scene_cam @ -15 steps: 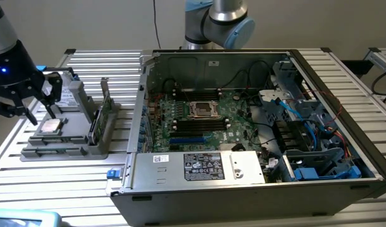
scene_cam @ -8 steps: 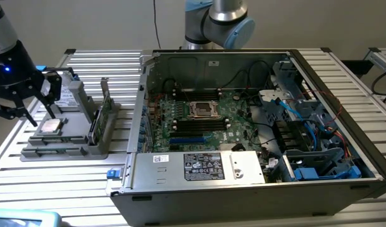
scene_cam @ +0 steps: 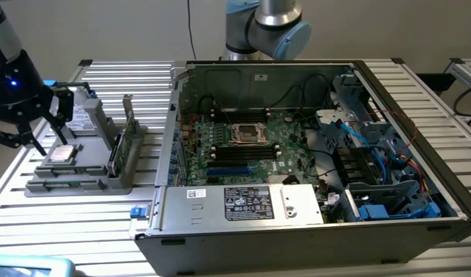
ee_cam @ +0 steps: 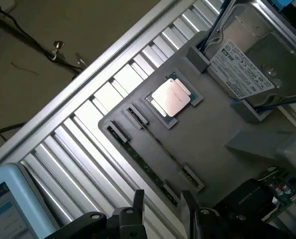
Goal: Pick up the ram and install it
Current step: 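Pick up the ram and move it above insertion slot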
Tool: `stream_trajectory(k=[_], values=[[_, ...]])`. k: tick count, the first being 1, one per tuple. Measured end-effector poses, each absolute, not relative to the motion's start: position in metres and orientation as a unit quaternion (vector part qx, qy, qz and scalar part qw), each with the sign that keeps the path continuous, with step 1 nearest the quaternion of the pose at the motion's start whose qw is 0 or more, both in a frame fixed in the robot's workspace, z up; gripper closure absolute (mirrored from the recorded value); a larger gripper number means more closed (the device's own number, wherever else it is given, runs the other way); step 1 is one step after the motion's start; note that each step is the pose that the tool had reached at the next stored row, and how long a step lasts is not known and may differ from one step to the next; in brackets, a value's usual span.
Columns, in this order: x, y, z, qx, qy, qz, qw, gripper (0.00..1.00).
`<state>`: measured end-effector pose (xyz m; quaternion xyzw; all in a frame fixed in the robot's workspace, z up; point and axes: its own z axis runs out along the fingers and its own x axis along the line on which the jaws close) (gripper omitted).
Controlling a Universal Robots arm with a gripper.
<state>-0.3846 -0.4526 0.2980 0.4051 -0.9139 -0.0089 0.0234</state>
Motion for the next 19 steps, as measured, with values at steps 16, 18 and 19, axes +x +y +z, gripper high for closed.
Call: stream_trajectory(k=[16,18,19], values=[[-0.3846,-0.4526,0.2947,0.534,-0.845,-0.005,0.024,0.58],[-0.3846,-0.4526,0.2943,0.549,-0.836,-0.005,0.024,0.58],[-0.3846,-0.4526,0.2940,0.557,-0.830,-0.005,0.024,0.58]])
